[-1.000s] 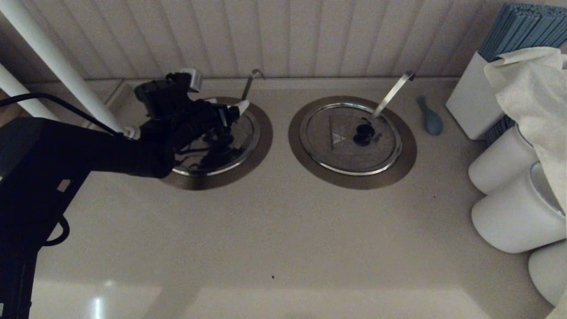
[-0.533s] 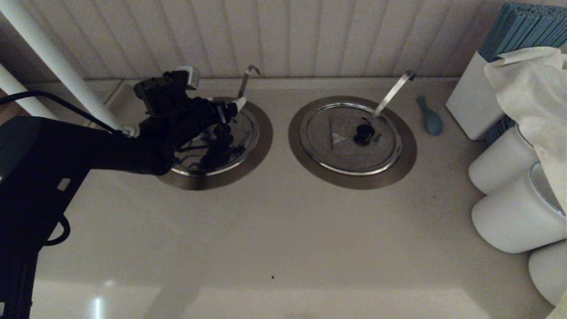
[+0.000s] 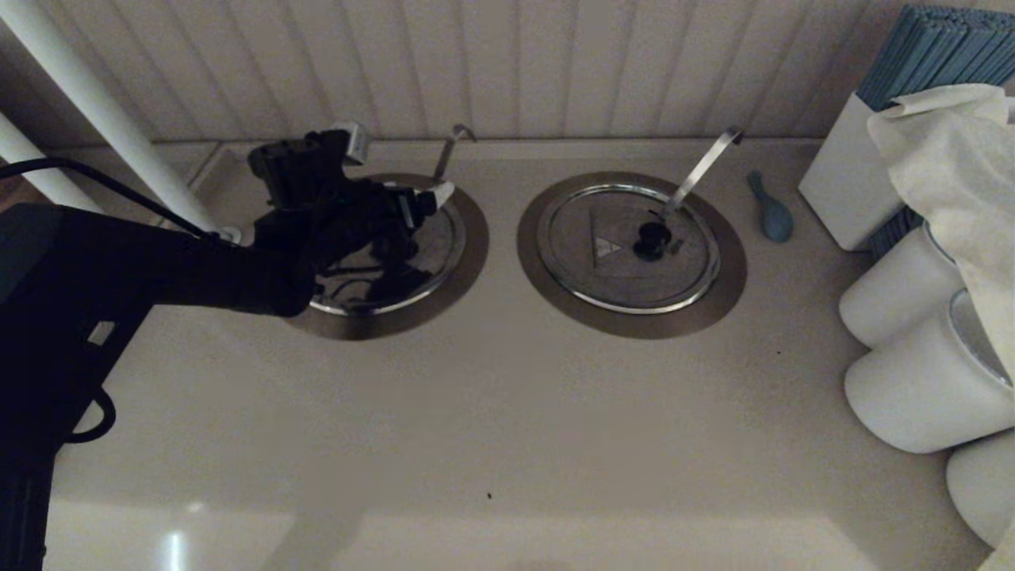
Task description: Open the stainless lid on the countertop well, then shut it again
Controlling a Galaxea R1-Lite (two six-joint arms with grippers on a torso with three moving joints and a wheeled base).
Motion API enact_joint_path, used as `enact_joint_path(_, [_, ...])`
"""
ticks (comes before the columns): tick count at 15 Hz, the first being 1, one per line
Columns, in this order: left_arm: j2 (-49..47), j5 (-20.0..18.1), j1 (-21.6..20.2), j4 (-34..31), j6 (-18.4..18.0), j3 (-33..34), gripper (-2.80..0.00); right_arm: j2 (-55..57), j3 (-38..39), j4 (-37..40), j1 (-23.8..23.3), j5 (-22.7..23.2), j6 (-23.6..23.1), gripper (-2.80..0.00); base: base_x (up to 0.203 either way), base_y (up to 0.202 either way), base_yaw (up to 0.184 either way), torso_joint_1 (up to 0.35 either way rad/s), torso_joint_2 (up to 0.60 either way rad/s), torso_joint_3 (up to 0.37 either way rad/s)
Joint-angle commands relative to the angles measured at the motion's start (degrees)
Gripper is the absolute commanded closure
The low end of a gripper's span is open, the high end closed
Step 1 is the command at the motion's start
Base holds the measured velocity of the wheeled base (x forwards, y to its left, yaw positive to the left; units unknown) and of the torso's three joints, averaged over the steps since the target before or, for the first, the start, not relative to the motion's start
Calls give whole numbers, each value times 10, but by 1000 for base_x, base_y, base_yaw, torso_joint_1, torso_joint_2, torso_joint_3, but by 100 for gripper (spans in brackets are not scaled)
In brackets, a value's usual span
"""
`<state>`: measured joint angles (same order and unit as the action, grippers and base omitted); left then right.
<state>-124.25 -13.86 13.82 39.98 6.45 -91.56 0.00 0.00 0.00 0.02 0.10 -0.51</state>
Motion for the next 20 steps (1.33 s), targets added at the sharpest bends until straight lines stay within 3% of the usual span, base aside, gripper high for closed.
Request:
enact_joint_path(1, [6,-1,0,-3,1,-2,-280,0,0,0,0,0,0,-280,0,0,0,0,0,0])
enact_joint_path(4, [38,-2,-3,-55,1,-4,-280,0,0,0,0,0,0,-280,0,0,0,0,0,0])
enact_joint_path(7, [92,-1,-10,-179,2,-22,-280,0,0,0,1,0,0,-280,0,0,0,0,0,0])
enact_joint_path(9, [132,-2,-11,-256,28,-41,-280,0,0,0,1,1,0,-280,0,0,0,0,0,0])
enact_joint_path(11, [151,-3,-8,-274,39,-39,-280,0,0,0,0,1,0,-280,0,0,0,0,0,0])
enact_joint_path(12, [165,-3,-8,-294,39,-40,0,0,0,0,1,0,0,-280,0,0,0,0,0,0])
enact_joint_path(17, [297,-2,-8,-453,39,-24,0,0,0,0,1,0,0,-280,0,0,0,0,0,0])
enact_joint_path(20, [418,5,-8,-500,39,41,0,0,0,0,0,0,0,-280,0,0,0,0,0,0])
